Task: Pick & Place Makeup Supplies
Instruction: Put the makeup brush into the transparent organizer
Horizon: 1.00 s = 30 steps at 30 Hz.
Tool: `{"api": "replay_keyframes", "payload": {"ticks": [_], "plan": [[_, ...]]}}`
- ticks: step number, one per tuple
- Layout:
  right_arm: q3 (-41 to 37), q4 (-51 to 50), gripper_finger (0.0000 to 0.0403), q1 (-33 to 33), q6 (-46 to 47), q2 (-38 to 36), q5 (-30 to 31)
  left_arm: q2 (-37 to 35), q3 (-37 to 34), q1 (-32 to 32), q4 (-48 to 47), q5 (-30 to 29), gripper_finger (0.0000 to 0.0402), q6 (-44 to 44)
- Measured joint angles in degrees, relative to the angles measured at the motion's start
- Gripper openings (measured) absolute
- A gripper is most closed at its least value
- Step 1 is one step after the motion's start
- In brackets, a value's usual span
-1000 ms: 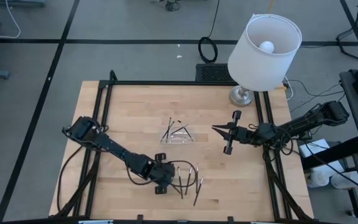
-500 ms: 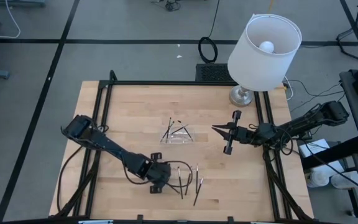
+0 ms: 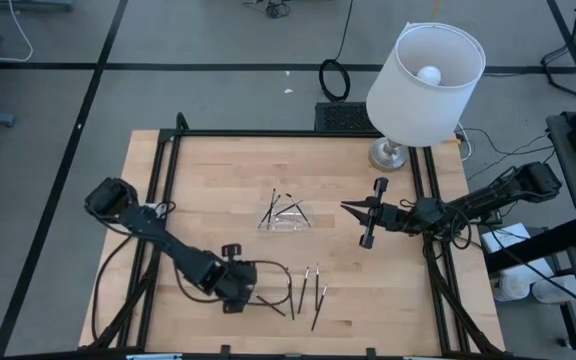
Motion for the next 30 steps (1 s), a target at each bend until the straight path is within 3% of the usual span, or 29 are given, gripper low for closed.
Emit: {"api": "replay_keyframes", "payload": {"ticks": [11,19,30], "plan": [[0.0,0.7,0.0020,0.0,0.0,0.0,0.0,3.3,0.1,-4.6,1.7,1.1,0.0131,3.3],[0.0,1.0,0.0020,0.0,0.0,0.0,0.0,7.5,0.3,-4.6,3.1,2.1,0.0131,9.1],[0.0,1.2,0.0020,0.0,0.0,0.0,0.1,8.4,0.4,-3.0,4.4,3.1,0.0131,10.6]]}}
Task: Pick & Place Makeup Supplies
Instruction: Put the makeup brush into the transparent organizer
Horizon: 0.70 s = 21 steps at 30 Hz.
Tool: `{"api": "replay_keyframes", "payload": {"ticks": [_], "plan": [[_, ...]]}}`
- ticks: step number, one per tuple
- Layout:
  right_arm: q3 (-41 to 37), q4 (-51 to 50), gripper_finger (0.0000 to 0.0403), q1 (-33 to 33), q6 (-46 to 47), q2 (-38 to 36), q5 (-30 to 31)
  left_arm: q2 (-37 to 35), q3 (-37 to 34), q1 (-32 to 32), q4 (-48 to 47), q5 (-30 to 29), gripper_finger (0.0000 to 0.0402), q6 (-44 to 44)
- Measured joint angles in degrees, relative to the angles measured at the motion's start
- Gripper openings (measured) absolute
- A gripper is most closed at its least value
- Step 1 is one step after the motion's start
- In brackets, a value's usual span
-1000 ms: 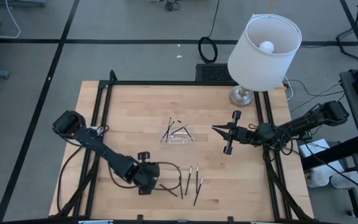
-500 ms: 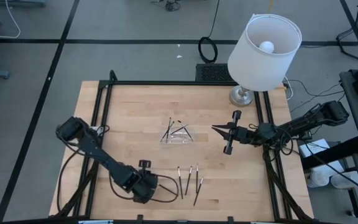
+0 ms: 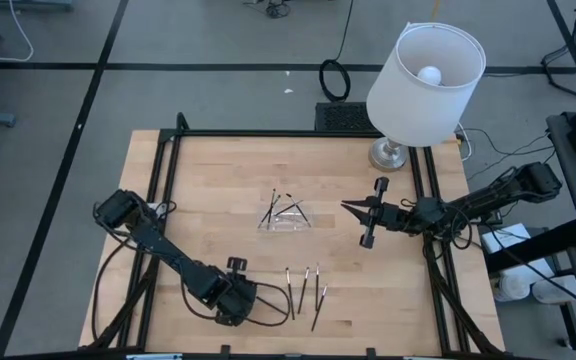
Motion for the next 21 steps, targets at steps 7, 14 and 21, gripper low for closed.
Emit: {"api": "replay_keyframes", "payload": {"ticks": [7,14,21], "plan": [[0.0,0.0,0.0020,0.0,0.0,0.0,0.0,0.1,-0.1,0.6,1.7,-0.3,0.0131,3.4],[0.0,0.0,0.0020,0.0,0.0,0.0,0.1,0.2,-0.1,1.7,2.3,0.9,0.0131,2.9],[0.0,0.0,0.0020,0.0,0.0,0.0,0.1,0.2,-0.1,2.2,2.1,3.8,0.0080,2.7]]}}
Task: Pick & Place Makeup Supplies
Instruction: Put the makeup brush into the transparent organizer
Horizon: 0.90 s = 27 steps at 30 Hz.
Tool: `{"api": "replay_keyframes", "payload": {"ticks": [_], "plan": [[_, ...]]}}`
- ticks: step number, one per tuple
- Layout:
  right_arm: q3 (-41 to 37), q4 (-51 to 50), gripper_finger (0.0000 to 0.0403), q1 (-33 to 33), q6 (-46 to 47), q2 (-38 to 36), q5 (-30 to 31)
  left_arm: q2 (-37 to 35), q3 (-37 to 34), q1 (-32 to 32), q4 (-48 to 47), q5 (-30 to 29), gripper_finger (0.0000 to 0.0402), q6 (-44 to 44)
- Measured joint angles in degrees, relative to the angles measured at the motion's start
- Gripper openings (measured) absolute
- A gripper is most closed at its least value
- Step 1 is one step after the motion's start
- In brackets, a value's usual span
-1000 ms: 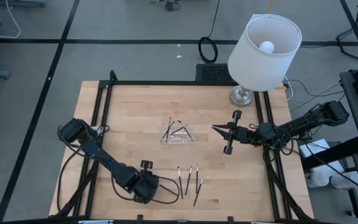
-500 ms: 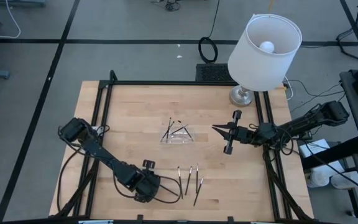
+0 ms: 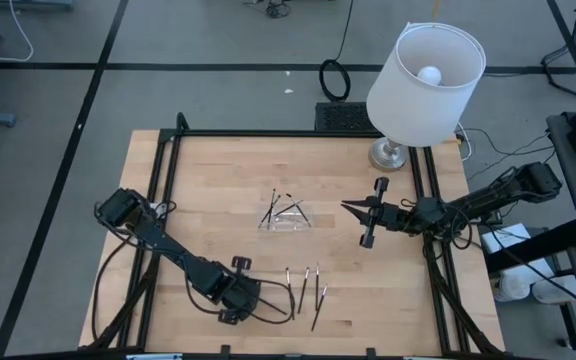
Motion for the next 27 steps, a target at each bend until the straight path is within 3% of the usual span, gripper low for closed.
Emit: {"api": "replay_keyframes", "payload": {"ticks": [4,16,27], "plan": [[0.0,0.0,0.0020,0.0,0.0,0.0,0.0,0.0,0.0,0.0,-0.4,1.3,0.0013,0.0],[0.0,0.0,0.0020,0.0,-0.3,0.0,0.0,-0.2,0.2,-1.0,0.7,-0.9,0.0003,3.9],[0.0,0.4,0.0020,0.0,-0.5,0.0,0.0,-0.7,4.9,-1.6,-2.6,-3.7,0.0001,5.9]]}}
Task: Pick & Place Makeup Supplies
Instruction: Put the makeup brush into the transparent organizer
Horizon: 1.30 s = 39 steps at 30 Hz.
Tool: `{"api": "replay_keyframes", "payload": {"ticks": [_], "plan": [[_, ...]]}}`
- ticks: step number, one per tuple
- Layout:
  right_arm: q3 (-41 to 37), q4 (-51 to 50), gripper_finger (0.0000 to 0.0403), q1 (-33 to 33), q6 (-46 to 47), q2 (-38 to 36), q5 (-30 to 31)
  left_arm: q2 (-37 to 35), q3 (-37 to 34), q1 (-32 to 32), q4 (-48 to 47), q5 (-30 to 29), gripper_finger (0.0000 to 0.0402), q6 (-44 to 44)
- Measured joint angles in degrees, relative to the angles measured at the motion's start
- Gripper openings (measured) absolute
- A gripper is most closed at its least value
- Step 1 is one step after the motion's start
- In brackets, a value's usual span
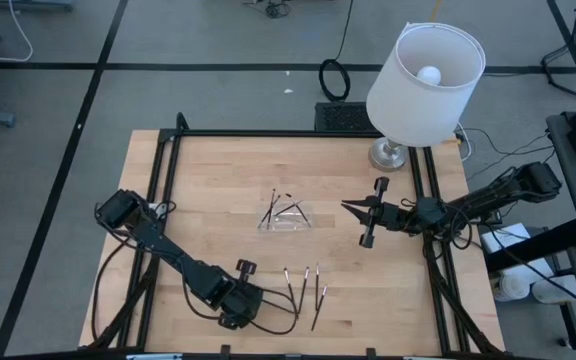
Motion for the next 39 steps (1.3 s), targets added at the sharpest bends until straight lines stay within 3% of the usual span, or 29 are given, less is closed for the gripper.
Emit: {"api": "replay_keyframes", "payload": {"ticks": [4,15,28,39], "plan": [[0.0,0.0,0.0020,0.0,0.0,0.0,0.0,0.0,2.3,0.0,-3.1,-2.0,0.0001,1.3],[0.0,0.6,0.0020,0.0,-1.1,0.0,0.0,-0.2,14.7,1.7,-25.7,-7.9,0.0001,1.9],[0.0,1.3,0.0020,0.0,-1.0,0.0,0.0,-0.3,33.5,7.5,-54.1,-20.6,0.0000,8.4],[0.0,1.3,0.0020,0.0,-2.6,0.0,0.0,0.8,40.0,20.0,-56.7,-24.5,0.0000,24.9]]}}
